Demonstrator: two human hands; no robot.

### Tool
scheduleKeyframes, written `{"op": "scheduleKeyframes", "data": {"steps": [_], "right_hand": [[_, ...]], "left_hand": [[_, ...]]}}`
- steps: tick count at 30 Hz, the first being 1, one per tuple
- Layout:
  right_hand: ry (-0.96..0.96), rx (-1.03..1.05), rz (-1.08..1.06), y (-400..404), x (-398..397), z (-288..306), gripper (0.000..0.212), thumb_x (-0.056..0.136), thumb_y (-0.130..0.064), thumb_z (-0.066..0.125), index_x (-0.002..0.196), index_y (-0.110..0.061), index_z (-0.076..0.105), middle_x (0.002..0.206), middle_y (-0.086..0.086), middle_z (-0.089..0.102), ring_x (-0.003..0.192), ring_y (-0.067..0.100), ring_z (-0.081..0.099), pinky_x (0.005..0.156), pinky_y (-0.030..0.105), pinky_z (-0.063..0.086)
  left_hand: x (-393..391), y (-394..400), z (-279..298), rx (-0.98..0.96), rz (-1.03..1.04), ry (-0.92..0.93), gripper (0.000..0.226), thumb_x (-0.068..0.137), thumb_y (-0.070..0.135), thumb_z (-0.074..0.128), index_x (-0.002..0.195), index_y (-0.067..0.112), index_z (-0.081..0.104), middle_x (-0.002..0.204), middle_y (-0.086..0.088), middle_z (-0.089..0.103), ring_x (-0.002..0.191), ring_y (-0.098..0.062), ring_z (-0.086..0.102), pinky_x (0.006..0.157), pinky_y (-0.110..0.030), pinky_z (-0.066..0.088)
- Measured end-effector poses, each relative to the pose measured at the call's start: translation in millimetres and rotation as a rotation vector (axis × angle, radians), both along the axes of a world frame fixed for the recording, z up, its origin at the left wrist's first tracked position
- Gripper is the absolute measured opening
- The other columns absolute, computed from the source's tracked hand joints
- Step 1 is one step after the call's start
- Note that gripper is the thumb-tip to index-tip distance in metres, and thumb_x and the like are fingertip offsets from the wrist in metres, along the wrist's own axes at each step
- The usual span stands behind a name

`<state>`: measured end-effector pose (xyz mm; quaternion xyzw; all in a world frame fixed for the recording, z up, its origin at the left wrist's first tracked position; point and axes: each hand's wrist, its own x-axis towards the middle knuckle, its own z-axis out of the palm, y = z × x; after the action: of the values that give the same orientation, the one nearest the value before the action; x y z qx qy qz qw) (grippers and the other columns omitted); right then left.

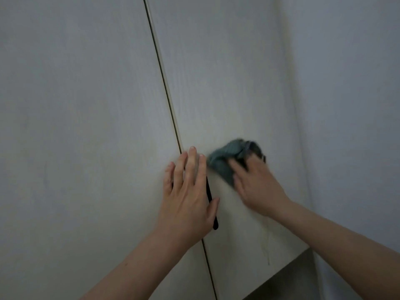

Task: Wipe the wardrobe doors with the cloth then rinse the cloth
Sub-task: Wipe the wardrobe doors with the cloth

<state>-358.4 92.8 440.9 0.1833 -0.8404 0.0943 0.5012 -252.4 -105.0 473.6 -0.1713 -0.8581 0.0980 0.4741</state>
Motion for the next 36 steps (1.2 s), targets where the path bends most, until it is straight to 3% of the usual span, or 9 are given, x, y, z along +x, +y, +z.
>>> {"op": "scheduleKeyframes", "data": {"steps": [4, 6, 9, 12, 18, 24, 27, 32, 36], "right_hand": [[-0.056, -0.560, -0.082, 38.9, -29.0, 47.4, 0.060, 0.090, -0.027, 0.025, 0.147, -0.008, 0.031, 0.148, 0.027, 0.027, 0.135, 0.044, 0.027, 0.113, 0.049, 0.020], [-0.051, -0.622, -0.089, 31.2, -27.6, 50.4, 0.059, 0.088, -0.025, 0.024, 0.140, -0.002, 0.039, 0.145, 0.030, 0.030, 0.130, 0.047, 0.030, 0.111, 0.049, 0.021], [0.050, -0.352, -0.002, -4.7, -6.1, 36.6, 0.052, 0.089, -0.022, 0.029, 0.134, -0.002, 0.048, 0.137, 0.032, 0.038, 0.124, 0.050, 0.038, 0.108, 0.052, 0.028], [0.151, -0.017, 0.119, -32.1, 13.3, 42.3, 0.053, 0.092, -0.023, 0.037, 0.145, -0.018, 0.041, 0.144, 0.023, 0.037, 0.135, 0.043, 0.032, 0.113, 0.052, 0.027], [0.303, 0.153, 0.167, -27.8, 3.0, 68.6, 0.044, 0.094, -0.029, 0.044, 0.136, -0.019, 0.052, 0.143, 0.020, 0.043, 0.136, 0.035, 0.035, 0.114, 0.046, 0.027], [-0.019, -0.645, -0.094, 64.3, -49.6, 53.3, 0.061, 0.092, -0.033, 0.023, 0.150, -0.016, 0.029, 0.153, 0.023, 0.026, 0.139, 0.040, 0.025, 0.114, 0.049, 0.019], [-0.089, -0.747, -0.149, 54.9, -43.9, 20.7, 0.058, 0.091, -0.028, 0.023, 0.140, -0.003, 0.041, 0.146, 0.029, 0.031, 0.130, 0.046, 0.031, 0.110, 0.052, 0.023], [0.015, -0.479, -0.095, -47.0, 16.0, -46.0, 0.044, 0.091, -0.028, 0.035, 0.131, -0.013, 0.047, 0.134, 0.022, 0.040, 0.118, 0.039, 0.039, 0.098, 0.052, 0.039], [0.075, -0.210, 0.020, -66.0, 34.8, -87.1, 0.046, 0.090, -0.032, 0.042, 0.135, -0.021, 0.043, 0.125, 0.014, 0.039, 0.121, 0.034, 0.037, 0.101, 0.045, 0.029]], "left_hand": [[-12.0, 5.8, 2.9, 0.007, 0.066, 0.024, 0.094, 0.081, 0.053, 0.056, 0.152, 0.001, 0.024, 0.162, -0.018, 0.015, 0.150, -0.034, 0.008, 0.119, -0.052, 0.006], [-14.5, 4.4, 3.5, 0.018, 0.068, 0.045, 0.094, 0.080, 0.054, 0.057, 0.151, 0.000, 0.028, 0.160, -0.017, 0.020, 0.149, -0.034, 0.014, 0.118, -0.053, 0.010], [-16.2, 3.1, 2.0, 0.053, 0.044, 0.081, 0.098, 0.078, 0.057, 0.056, 0.150, -0.003, 0.027, 0.158, -0.017, 0.023, 0.147, -0.033, 0.020, 0.118, -0.053, 0.016], [-18.8, 3.2, 1.9, 0.081, 0.038, 0.096, 0.106, 0.076, 0.059, 0.060, 0.151, -0.006, 0.021, 0.158, -0.020, 0.018, 0.147, -0.035, 0.018, 0.117, -0.052, 0.016], [-21.2, 3.2, 0.8, 0.104, 0.046, 0.115, 0.109, 0.073, 0.060, 0.060, 0.149, -0.008, 0.021, 0.157, -0.023, 0.016, 0.145, -0.038, 0.017, 0.114, -0.051, 0.018], [-22.1, 2.3, 0.6, 0.089, 0.042, 0.102, 0.107, 0.073, 0.059, 0.054, 0.152, -0.004, 0.019, 0.160, -0.017, 0.016, 0.148, -0.034, 0.014, 0.117, -0.051, 0.013], [-21.2, 2.6, 0.2, 0.097, 0.028, 0.086, 0.108, 0.072, 0.059, 0.057, 0.152, -0.003, 0.020, 0.159, -0.016, 0.017, 0.148, -0.033, 0.013, 0.118, -0.050, 0.012], [-18.1, 3.1, 0.6, 0.108, -0.011, 0.040, 0.105, 0.074, 0.056, 0.057, 0.152, -0.002, 0.018, 0.159, -0.017, 0.015, 0.148, -0.032, 0.008, 0.118, -0.053, 0.013], [-11.0, 2.3, -11.3, 0.092, -0.035, -0.012, 0.099, 0.075, 0.048, 0.061, 0.152, 0.000, 0.020, 0.159, -0.017, 0.016, 0.149, -0.033, 0.009, 0.117, -0.055, 0.017]]}}
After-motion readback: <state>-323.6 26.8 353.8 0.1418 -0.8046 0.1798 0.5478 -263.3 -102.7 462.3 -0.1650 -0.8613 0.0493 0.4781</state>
